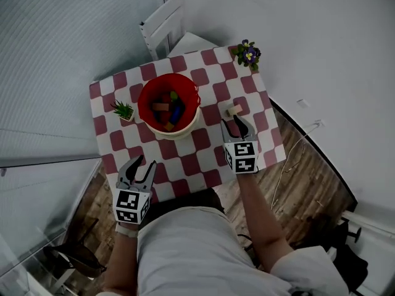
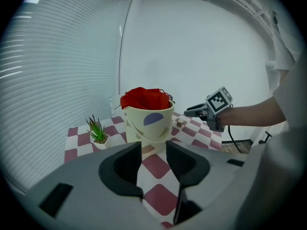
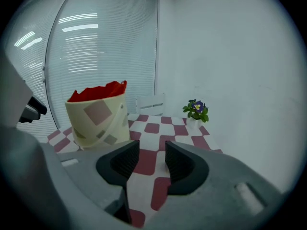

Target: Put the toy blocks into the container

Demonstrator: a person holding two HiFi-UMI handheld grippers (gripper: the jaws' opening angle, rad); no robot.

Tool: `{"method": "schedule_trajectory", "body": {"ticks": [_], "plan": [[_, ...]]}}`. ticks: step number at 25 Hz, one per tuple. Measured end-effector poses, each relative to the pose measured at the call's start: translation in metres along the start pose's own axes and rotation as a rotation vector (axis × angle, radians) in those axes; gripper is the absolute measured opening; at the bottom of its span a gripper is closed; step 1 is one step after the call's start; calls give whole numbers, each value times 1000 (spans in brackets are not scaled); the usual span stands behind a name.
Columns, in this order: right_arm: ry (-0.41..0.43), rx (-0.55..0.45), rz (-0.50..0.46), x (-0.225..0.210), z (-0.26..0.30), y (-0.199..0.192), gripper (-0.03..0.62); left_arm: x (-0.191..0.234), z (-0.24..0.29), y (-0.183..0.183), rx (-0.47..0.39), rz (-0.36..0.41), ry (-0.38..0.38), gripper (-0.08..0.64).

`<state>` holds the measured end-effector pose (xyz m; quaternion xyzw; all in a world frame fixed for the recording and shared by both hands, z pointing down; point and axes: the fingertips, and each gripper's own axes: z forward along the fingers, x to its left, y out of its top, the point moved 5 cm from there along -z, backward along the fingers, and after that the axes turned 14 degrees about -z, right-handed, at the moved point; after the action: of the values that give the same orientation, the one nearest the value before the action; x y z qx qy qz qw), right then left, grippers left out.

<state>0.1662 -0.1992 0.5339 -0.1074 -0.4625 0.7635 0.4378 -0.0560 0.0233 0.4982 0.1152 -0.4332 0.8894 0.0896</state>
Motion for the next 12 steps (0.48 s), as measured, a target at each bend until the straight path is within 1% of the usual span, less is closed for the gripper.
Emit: {"method": "schedule_trajectory", "body": {"ticks": [4,7,12], "plan": [[-13,38,20,-15,13,-30,163,-9,14,-1,13,2,-6,155],[-16,57,30,-25,23,-45,187,-13,23,0,17,2,-7,156],[22,93,51,-37,43,-66,229,-20,31,-7,44,2,-9,156]]}}
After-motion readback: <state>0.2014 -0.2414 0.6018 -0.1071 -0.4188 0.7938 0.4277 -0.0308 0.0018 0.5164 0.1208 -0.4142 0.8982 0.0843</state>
